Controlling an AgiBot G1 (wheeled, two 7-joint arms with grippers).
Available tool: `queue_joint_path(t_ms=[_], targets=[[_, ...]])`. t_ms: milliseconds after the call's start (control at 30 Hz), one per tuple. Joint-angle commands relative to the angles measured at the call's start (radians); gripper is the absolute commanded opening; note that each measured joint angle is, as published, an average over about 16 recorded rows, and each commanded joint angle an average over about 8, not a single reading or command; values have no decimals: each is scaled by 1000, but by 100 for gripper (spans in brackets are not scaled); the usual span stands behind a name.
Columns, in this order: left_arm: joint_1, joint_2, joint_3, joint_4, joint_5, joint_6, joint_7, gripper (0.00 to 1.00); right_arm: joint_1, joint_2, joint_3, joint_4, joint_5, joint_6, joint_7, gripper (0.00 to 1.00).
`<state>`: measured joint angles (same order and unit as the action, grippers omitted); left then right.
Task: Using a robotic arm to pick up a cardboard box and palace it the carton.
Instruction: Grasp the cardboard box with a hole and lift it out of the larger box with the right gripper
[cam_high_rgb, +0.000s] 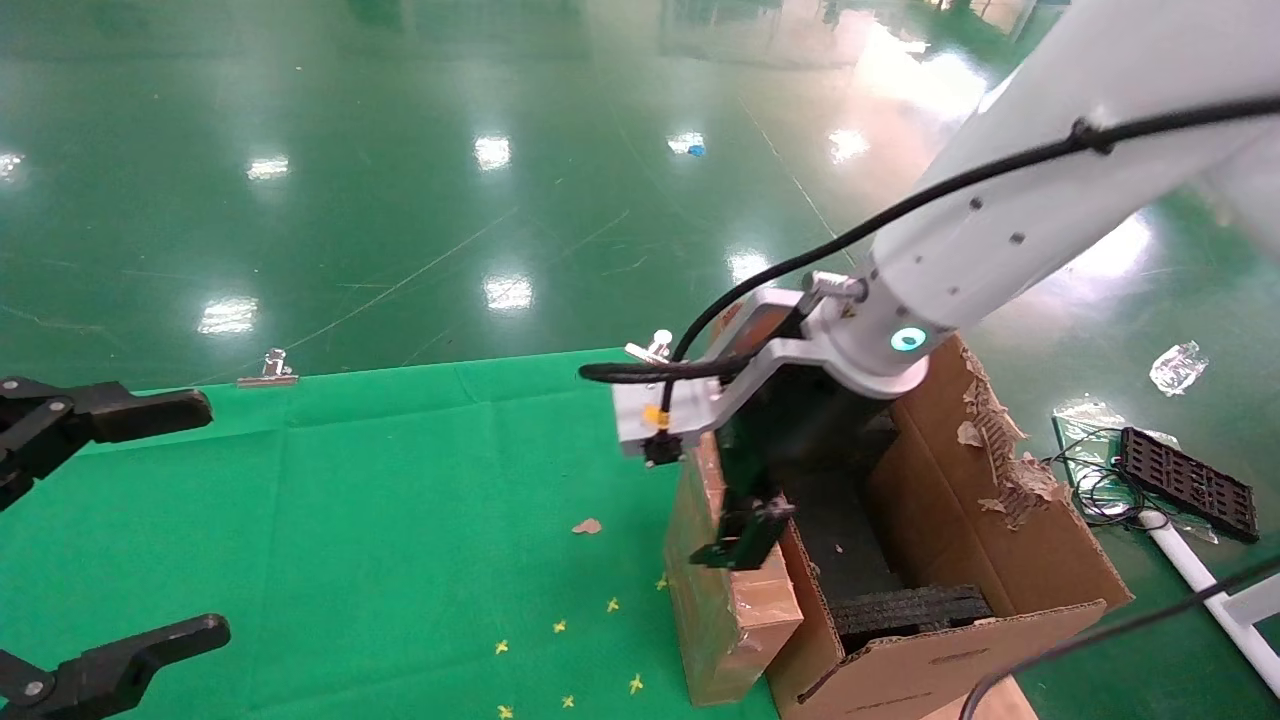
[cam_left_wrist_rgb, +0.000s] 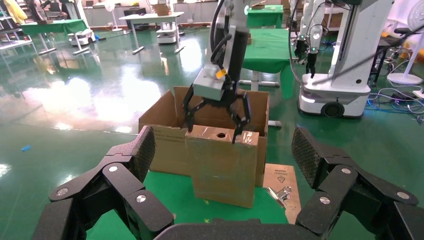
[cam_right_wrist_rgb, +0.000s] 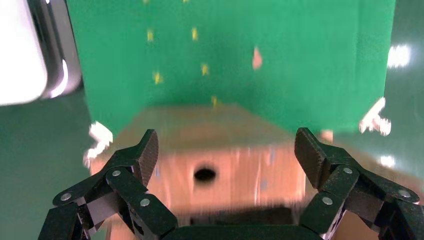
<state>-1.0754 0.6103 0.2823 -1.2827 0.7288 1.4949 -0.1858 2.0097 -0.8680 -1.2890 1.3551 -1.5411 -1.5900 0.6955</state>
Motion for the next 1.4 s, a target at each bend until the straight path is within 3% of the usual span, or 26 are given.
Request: queue_joint_path(t_ms=[33,167,367,933,1133,1267,1400], targets=[[0,0,0,0,0,0,0,100,71,-4,-78,-1,3,-3,30,100],[0,0,0,0,0,0,0,100,167,-26,-228,0,23,5,60,100],[0,0,1,0,-1,0,0,100,216,-51,-363,2,67,29,89,100],[0,-1,2,0,-1,-1,1,100,245,-46,-434,0,113,80,134,100],[-1,-1,3,0,-2,-1,1,100,251,-23,-435,-50,165,87,340,100],[-1,-1,3,0,-2,-1,1,100,231,-19,-435,-152,234,86,534,100],[-1,-1,3,0,-2,-1,2,100,211,-35,-445,-254,267,80,660,100]])
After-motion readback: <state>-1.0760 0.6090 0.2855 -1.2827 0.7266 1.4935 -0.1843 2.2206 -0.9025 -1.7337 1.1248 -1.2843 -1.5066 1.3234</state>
